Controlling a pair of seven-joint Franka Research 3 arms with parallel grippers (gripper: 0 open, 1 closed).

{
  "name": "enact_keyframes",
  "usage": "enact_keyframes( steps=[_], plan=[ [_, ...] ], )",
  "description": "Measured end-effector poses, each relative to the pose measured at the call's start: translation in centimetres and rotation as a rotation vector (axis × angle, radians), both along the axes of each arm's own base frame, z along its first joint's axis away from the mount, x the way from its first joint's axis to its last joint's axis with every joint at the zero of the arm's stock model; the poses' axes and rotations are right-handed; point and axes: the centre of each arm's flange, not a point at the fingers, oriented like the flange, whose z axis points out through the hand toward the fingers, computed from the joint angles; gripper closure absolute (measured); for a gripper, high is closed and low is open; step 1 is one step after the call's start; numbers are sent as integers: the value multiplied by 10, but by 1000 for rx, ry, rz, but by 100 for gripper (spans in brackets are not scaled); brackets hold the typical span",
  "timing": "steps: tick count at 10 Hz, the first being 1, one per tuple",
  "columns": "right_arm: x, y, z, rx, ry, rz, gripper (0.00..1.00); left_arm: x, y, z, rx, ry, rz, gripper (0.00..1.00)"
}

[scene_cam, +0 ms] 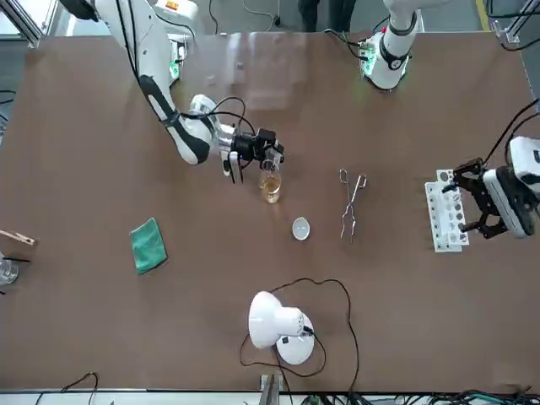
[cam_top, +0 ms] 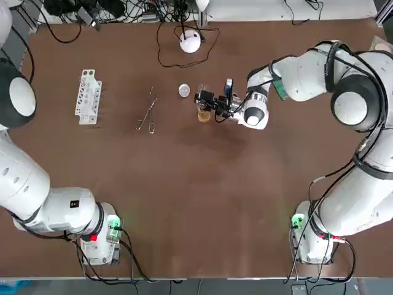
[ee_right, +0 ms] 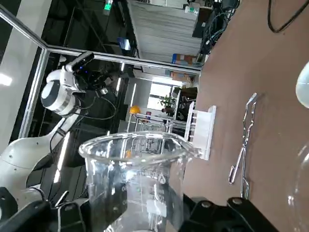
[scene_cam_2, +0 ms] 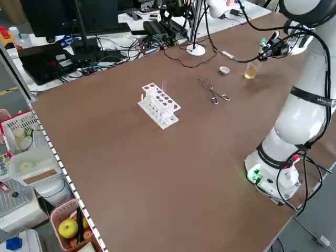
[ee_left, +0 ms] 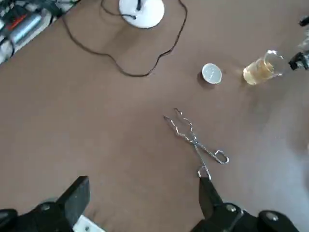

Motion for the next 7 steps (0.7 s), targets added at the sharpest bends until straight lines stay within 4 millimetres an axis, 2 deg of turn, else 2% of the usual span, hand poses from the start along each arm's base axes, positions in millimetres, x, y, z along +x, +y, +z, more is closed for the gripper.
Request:
enact_keyframes(
  steps=[1, 3, 5, 7],
  plan=[
    [1, 0, 5, -1, -15, 1, 62, -4, -5, 11, 50, 23, 77, 0],
    [4, 0, 25, 5, -61, 4, 62, -12, -1, 28, 139, 26, 150, 0],
    [9, -1, 54, 1, -141, 32, 62, -12, 6, 33, 207, 29, 196, 0],
    [17, -15, 72, -41, -248, 57, 62, -12, 12, 36, 278, 13, 199, 0]
  ],
)
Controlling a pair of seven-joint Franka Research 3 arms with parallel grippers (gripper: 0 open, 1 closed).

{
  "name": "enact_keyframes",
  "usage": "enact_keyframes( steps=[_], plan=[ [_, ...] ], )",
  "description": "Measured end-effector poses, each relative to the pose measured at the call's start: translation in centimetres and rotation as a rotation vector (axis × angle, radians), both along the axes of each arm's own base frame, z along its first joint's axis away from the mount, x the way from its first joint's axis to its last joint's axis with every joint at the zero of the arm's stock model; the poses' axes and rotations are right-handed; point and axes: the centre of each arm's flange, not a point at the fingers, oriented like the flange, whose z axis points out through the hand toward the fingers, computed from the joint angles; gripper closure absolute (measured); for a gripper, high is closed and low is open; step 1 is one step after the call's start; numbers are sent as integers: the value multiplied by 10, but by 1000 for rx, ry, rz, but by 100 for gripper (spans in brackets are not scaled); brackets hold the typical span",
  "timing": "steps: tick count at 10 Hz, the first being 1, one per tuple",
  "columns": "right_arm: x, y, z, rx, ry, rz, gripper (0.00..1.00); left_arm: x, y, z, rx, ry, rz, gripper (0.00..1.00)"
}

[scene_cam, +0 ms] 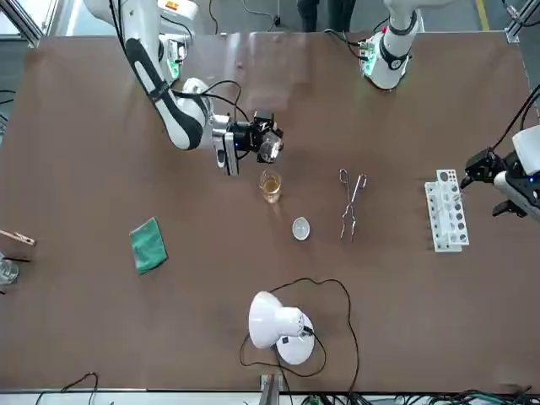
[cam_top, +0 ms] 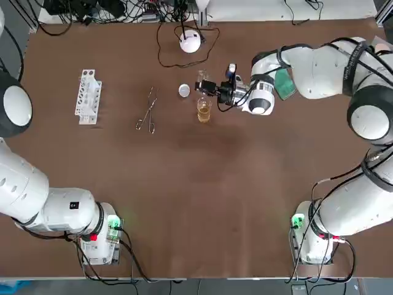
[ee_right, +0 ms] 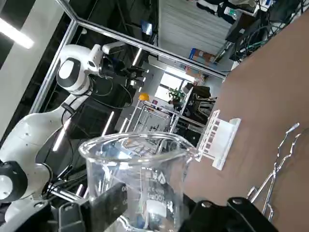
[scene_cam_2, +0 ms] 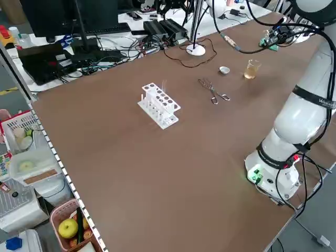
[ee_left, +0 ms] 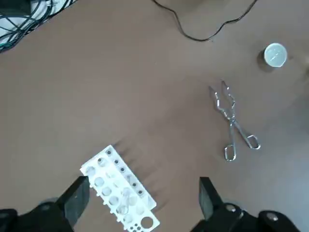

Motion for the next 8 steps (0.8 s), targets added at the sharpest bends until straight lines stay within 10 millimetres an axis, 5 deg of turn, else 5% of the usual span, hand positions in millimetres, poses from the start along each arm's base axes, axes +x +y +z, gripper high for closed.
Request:
enact_keyframes(
  steps=[2, 8],
  plan=[
    [18, -31, -3, -63, -135, 9, 62, 1, 2, 0, 26, -7, 1, 0],
    [50, -172, -39, -209, -390, 112, 62, -1, 15, 5, 16, 32, 218, 0]
  ],
)
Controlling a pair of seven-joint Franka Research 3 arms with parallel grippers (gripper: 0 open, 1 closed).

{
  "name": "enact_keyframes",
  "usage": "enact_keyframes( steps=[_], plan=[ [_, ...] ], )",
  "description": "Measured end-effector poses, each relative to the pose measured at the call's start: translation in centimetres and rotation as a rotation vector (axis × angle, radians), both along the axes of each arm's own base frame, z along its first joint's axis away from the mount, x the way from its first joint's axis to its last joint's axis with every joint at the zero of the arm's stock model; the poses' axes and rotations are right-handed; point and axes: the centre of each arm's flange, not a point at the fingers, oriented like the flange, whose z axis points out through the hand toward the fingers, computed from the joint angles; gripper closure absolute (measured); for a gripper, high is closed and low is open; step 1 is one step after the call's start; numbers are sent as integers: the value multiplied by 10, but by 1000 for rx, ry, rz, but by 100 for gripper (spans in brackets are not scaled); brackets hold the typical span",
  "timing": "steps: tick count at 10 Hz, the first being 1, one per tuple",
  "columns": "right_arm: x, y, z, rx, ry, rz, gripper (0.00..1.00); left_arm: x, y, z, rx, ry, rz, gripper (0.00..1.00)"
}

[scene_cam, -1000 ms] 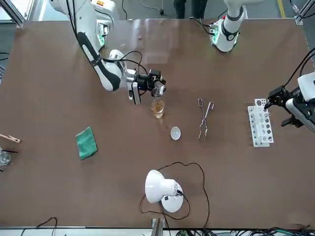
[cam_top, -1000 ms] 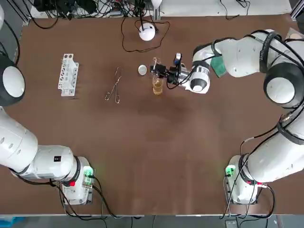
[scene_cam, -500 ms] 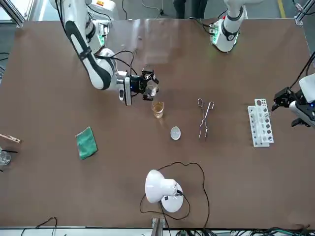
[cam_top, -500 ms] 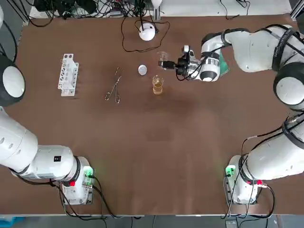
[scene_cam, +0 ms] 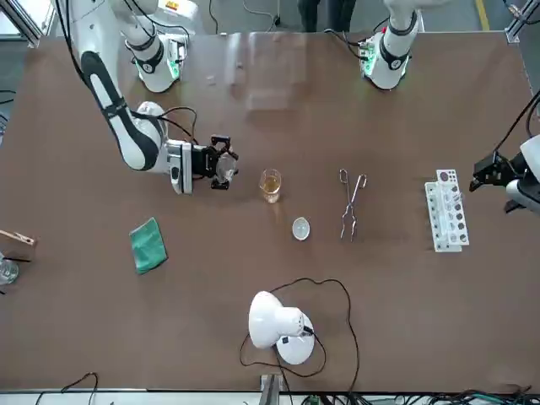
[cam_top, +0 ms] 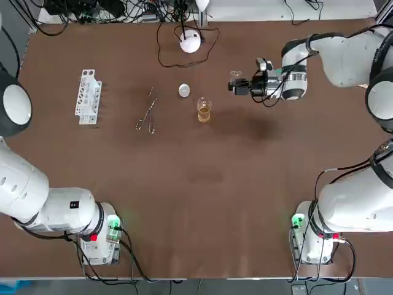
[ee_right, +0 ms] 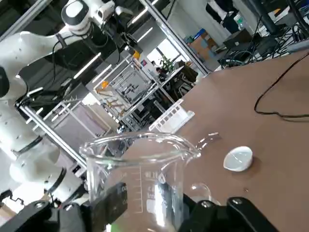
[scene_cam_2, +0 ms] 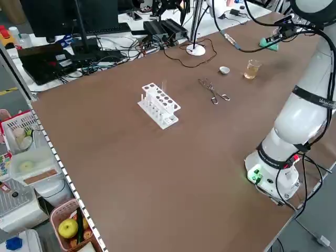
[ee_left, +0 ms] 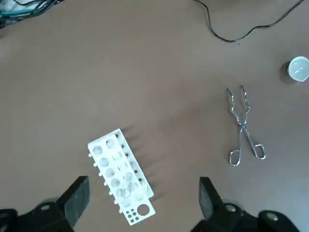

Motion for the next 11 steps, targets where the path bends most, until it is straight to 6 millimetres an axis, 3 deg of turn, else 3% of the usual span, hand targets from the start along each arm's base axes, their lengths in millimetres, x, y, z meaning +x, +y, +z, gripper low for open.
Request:
enact_keyframes(
  steps=[3, 6, 11],
  plan=[
    [8, -82, -3, -17, -47, 89, 62, -1, 5, 9, -4, 11, 145, 0],
    [0, -167, -9, -70, -65, 164, 62, -5, 10, 31, 91, 23, 249, 0],
    [-24, -261, -22, -153, -113, 219, 62, -17, -11, 65, 87, 63, 422, 0]
  ],
)
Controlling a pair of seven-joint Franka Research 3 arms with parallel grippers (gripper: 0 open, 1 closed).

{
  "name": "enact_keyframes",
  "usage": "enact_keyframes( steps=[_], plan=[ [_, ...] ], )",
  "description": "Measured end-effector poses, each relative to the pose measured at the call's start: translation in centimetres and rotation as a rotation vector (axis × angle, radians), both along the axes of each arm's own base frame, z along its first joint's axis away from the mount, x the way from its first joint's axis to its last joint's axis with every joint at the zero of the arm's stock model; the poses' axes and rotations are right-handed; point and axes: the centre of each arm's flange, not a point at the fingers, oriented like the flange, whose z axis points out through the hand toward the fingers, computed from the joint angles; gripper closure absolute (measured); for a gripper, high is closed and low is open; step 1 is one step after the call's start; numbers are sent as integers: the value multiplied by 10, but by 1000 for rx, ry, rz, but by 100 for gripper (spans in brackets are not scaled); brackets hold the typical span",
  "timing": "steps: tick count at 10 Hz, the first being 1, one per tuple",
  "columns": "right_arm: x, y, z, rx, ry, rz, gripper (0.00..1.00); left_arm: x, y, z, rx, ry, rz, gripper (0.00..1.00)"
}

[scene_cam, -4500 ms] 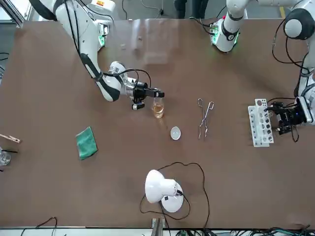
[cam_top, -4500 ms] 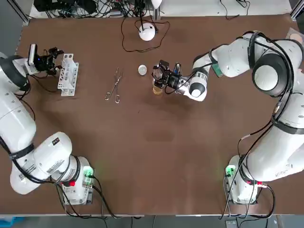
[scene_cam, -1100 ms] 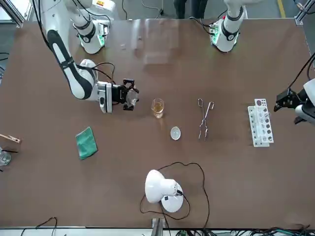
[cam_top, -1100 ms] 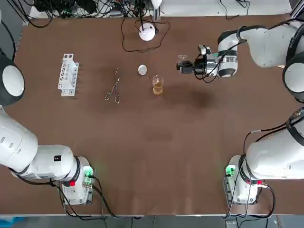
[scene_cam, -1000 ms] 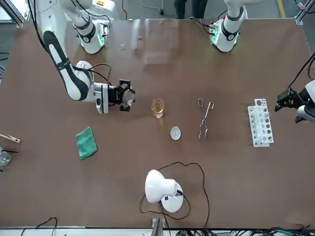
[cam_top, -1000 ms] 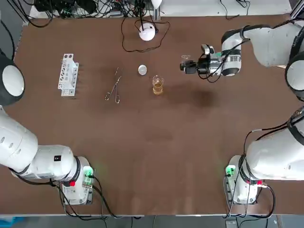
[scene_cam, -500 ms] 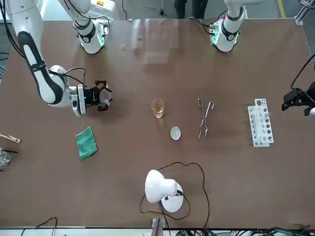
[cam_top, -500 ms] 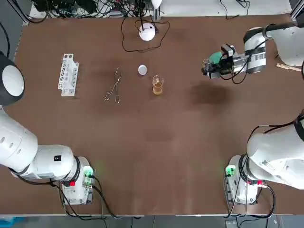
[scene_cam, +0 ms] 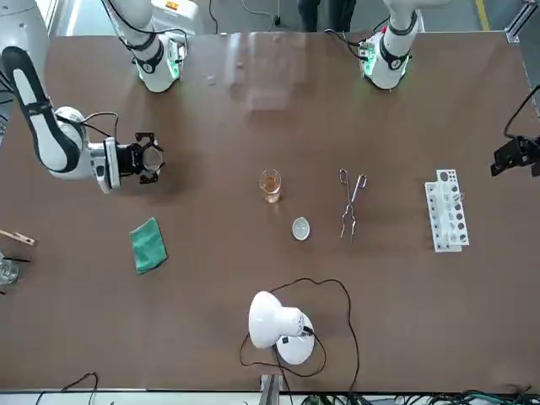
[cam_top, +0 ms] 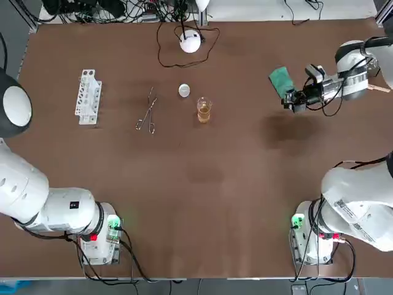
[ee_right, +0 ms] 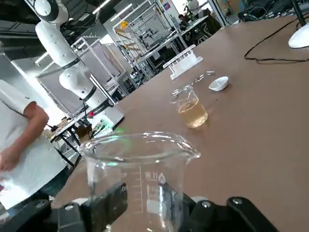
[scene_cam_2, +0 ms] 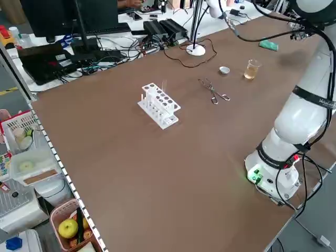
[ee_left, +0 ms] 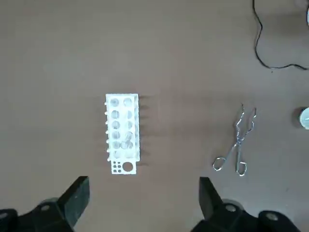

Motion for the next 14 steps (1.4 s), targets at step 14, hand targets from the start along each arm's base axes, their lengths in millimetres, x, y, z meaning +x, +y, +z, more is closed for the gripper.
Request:
enact_keyframes(
  steps=[14],
  plan=[
    [-6, -80, -82, 87, -359, 74, 62, -10, -2, 19, -1, -28, 95, 0]
  ],
)
